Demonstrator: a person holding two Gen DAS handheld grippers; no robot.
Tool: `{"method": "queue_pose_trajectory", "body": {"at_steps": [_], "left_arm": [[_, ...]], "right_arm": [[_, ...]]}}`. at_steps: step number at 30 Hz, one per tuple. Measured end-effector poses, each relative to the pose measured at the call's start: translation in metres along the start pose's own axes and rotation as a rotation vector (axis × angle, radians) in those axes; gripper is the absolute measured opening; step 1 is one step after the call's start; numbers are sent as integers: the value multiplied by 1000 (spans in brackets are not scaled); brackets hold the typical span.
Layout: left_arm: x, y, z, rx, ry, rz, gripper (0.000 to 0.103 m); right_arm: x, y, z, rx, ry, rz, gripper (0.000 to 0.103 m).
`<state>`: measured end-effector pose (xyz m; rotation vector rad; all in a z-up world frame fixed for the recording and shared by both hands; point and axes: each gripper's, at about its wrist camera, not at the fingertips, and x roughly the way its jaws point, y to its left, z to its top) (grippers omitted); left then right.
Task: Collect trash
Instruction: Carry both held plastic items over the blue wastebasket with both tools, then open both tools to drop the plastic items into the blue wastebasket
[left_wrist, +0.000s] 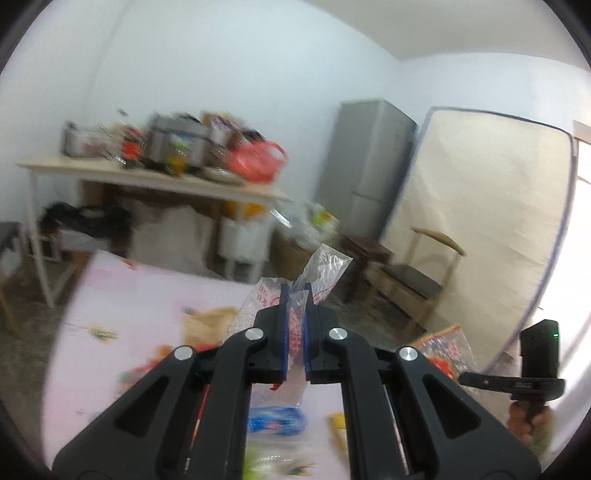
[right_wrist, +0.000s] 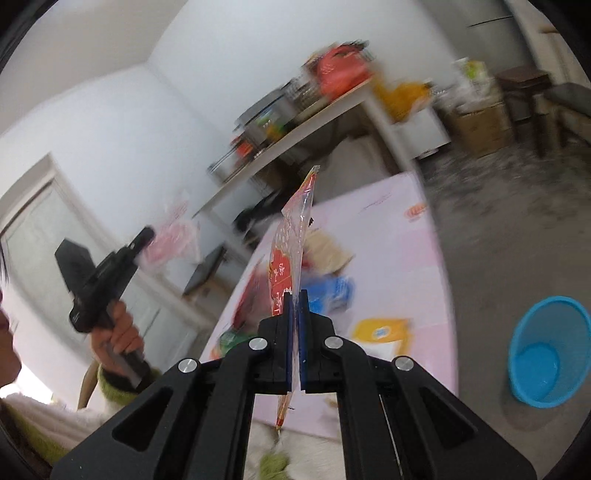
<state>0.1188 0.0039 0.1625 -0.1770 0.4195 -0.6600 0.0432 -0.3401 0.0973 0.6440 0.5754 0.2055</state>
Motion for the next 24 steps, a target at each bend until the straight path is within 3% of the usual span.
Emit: {"method": "queue_pose_trajectory", "body": {"at_steps": [5, 12, 16, 21, 24], "left_arm": [[75, -40, 7, -13, 177, -142, 4], [214, -122, -18, -38, 567, -310, 4], [281, -174, -56, -1, 771, -327, 4], [359, -231, -125, 53, 1004, -284, 5], [399, -256, -162, 50, 1097, -263, 5]], "right_arm": [[-40, -51, 2, 93, -100, -204, 3], [-68, -129, -18, 248, -145, -450, 3], [-61, -174, -37, 327, -115, -565, 3], [-42, -236, -64, 458, -48, -614, 3], [-26, -271, -79, 525, -9, -638, 3]]}}
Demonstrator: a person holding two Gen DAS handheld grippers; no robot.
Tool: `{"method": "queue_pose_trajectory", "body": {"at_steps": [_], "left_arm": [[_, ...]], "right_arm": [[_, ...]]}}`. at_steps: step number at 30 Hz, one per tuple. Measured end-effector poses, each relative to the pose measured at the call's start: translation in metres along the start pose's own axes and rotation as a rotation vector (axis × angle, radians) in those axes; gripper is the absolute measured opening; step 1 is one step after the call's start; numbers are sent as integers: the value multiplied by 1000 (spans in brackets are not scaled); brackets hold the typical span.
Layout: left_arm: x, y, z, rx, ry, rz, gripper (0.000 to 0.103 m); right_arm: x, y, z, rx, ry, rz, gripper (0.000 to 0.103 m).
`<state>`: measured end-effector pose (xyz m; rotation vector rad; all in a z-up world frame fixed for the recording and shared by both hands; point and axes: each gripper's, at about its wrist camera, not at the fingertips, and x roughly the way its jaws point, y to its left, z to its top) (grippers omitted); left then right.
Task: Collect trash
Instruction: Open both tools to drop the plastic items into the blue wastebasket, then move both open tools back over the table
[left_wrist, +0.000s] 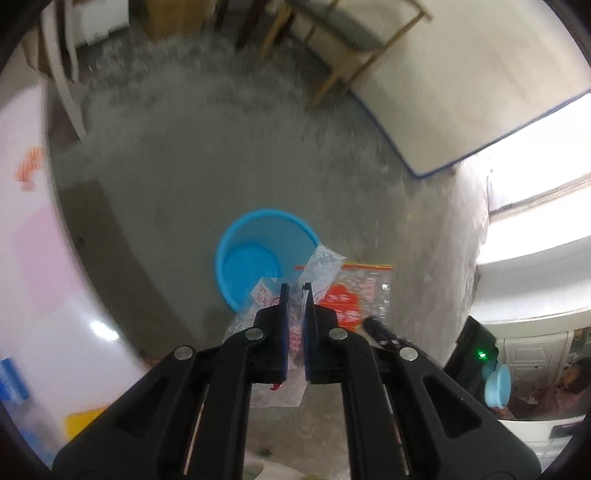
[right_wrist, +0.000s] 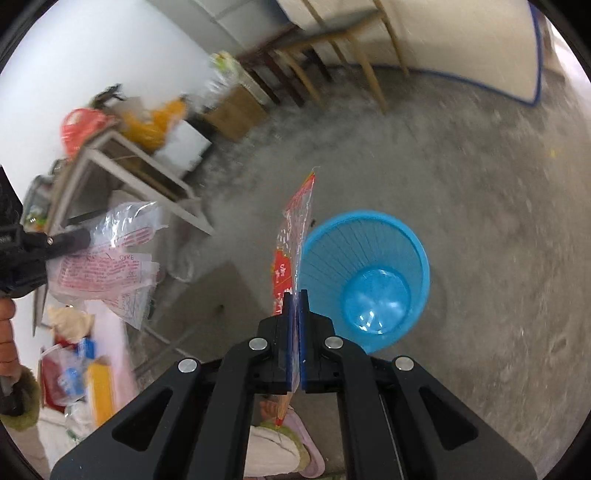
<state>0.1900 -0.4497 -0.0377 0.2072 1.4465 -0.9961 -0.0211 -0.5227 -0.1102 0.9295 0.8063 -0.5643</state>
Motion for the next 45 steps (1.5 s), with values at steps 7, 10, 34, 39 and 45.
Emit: {"method": "queue_pose_trajectory", "body": {"at_steps": [7, 10, 34, 39, 45], "left_arm": [[96, -6, 24, -4, 94, 88, 5], [116, -13, 28, 8, 87, 114, 19], [-132, -25, -56, 318, -379, 97, 76], [-208, 17, -124, 252, -536, 219, 84], [-249, 72, -204, 84, -620, 268, 88]], "right_arm": [[58, -33, 20, 68, 38, -95, 3], [79, -44, 27, 85, 43, -112, 3], [19, -71, -8, 25, -56, -124, 59], [-12, -36, -23, -85, -62, -117, 66], [-38, 35, -39, -238, -66, -52, 76]]}}
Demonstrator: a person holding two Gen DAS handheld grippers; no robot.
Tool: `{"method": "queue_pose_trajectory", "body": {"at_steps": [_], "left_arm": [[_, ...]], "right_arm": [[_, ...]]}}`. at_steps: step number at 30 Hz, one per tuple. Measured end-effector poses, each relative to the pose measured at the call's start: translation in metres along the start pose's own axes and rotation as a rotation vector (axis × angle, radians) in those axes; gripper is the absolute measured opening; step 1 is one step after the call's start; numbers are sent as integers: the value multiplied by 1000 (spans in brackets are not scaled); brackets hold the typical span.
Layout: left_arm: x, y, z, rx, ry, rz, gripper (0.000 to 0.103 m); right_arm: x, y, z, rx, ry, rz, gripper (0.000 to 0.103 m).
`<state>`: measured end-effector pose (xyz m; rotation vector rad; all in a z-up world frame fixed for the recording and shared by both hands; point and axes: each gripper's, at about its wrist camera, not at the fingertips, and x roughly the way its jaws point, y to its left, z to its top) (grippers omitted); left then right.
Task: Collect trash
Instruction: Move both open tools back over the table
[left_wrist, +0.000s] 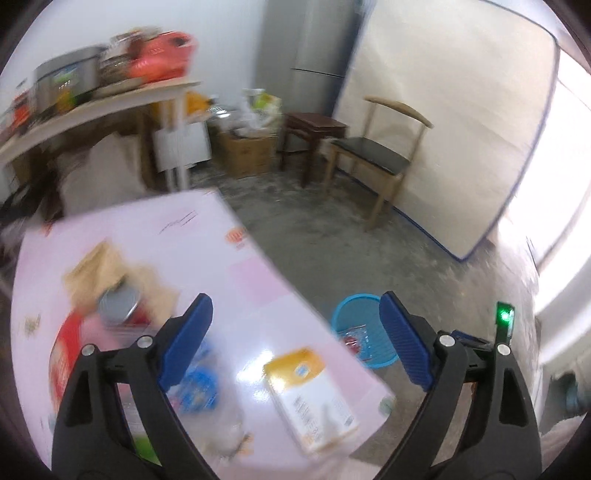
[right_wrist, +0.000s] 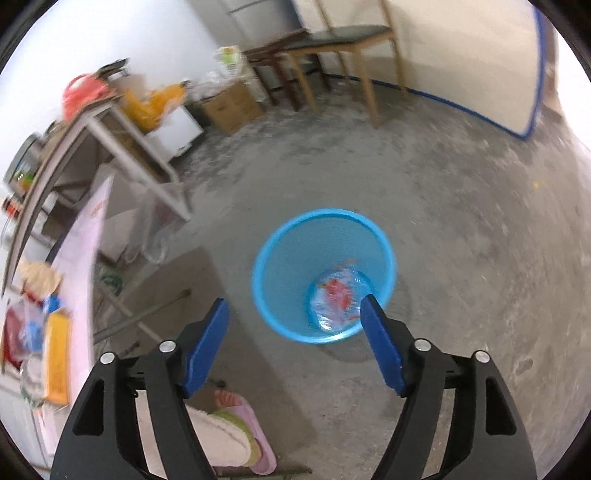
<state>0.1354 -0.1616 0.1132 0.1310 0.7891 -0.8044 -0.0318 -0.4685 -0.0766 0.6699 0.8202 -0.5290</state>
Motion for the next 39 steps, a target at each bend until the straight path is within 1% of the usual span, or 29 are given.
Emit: {"method": "queue_pose_trajectory", "body": {"at_steps": [2, 3, 5, 7, 9, 11, 12, 14, 15, 17, 18, 20, 21, 22, 26, 27, 29, 31, 34, 36, 38, 39], "left_arm": [[-21, 17, -21, -50, -15, 22, 89], [-28, 22, -30, -67, -19, 35, 90], [-43, 36, -51, -92, -26, 55, 90], [-52, 49, -70, -115, -27, 75, 90], [-57, 60, -90, -137, -24, 89, 90], [-65, 70, -107, -146, -25, 104, 90], [-64, 72, -113, -149, -27, 108, 90], [-65, 80, -129, -170, -31, 131, 91], [-66, 84, -137, -184, -35, 131, 91], [-66, 92, -147, -208, -28, 114, 91], [-65, 95, -151, -219, -24, 101, 91], [-63, 100, -159, -231, -22, 71, 92], [-63, 102, -164, -233, -24, 64, 94], [-63, 103, -168, -233, -25, 61, 95], [-61, 111, -183, -243, -30, 35, 95], [-60, 113, -186, -251, -29, 25, 95], [-61, 116, -191, -271, -30, 12, 95], [-60, 120, -197, -295, -33, 2, 95], [-59, 123, -204, -312, -42, -8, 95], [-57, 124, -208, -305, -42, -1, 95], [-55, 123, -211, -282, -44, 10, 95], [-53, 121, -212, -266, -47, 7, 95]], "right_arm": [[-11, 30, 1, -64, -22, 11, 84], [-16, 45, 2, -102, -36, 9, 86], [-28, 84, 1, -204, -69, -2, 93], [-38, 121, -3, -296, -100, -11, 97], [-44, 153, -9, -381, -112, -30, 97], [-45, 187, -17, -488, -104, -95, 97], [-45, 200, -20, -541, -109, -152, 97], [-46, 215, -23, -585, -153, -239, 97], [-47, 219, -21, -588, -167, -246, 97], [-58, 225, -18, -555, -187, -177, 97], [-63, 226, -17, -521, -184, -112, 97], [-64, 227, -17, -492, -145, -46, 97], [-61, 230, -19, -490, -97, -24, 97], [-57, 235, -22, -493, -68, -9, 97], [-44, 253, -33, -466, 16, 71, 97], [-37, 261, -36, -461, 50, 97, 97], [-24, 273, -43, -469, 82, 104, 97], [-4, 289, -52, -493, 120, 80, 97], [22, 301, -60, -540, 188, 63, 97], [31, 303, -67, -600, 224, 67, 96], [36, 308, -70, -662, 257, 86, 91], [37, 308, -70, -693, 273, 108, 90]]}}
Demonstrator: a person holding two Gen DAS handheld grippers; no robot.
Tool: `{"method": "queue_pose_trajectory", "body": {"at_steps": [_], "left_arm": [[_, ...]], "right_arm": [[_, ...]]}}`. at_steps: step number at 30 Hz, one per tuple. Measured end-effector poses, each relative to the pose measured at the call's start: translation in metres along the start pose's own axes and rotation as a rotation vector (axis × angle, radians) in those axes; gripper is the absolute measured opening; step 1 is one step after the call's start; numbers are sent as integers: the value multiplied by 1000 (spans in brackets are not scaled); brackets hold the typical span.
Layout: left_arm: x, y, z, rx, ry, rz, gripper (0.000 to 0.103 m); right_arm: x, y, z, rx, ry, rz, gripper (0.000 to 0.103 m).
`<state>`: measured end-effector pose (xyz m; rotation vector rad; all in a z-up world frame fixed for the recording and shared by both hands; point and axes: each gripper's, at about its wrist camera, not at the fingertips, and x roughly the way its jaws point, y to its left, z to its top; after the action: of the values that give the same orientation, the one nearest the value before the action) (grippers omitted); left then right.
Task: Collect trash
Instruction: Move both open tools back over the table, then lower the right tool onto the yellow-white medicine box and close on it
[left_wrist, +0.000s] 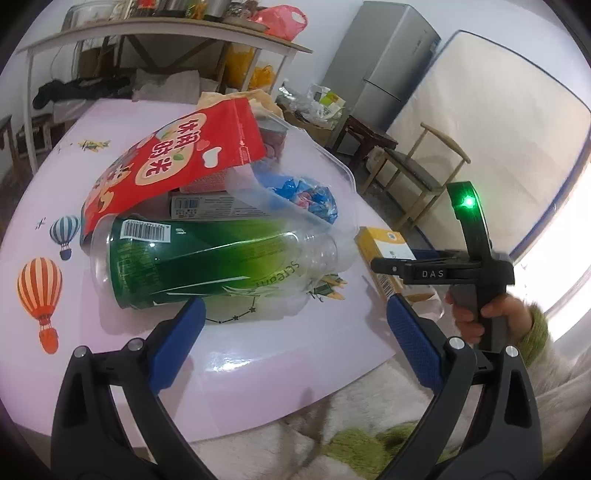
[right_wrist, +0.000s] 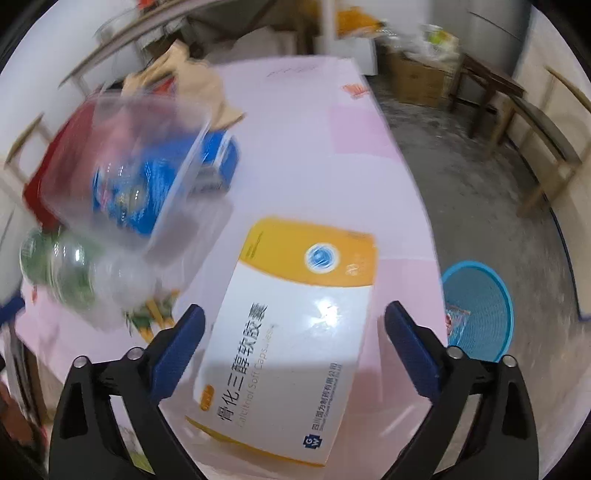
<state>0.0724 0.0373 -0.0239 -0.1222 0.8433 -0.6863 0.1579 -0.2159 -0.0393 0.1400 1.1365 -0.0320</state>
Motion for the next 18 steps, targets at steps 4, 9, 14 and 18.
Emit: {"method": "queue_pose_trajectory", "body": {"at_steps": [4, 9, 14, 18], "left_arm": [[6, -5, -1, 38, -2, -20, 95], [18, -19, 0, 95, 3, -34, 95], [26, -32, -4, 120, 19, -47, 94], [32, -42, -5, 135, 25, -47, 95]], "right_arm": [[-8, -1, 2, -108, -20, 49, 90], [-18, -11, 3, 3, -28, 97, 94], [-5, -4, -1, -21, -10, 87, 91], [-6, -3, -5, -74, -20, 137, 88]]}}
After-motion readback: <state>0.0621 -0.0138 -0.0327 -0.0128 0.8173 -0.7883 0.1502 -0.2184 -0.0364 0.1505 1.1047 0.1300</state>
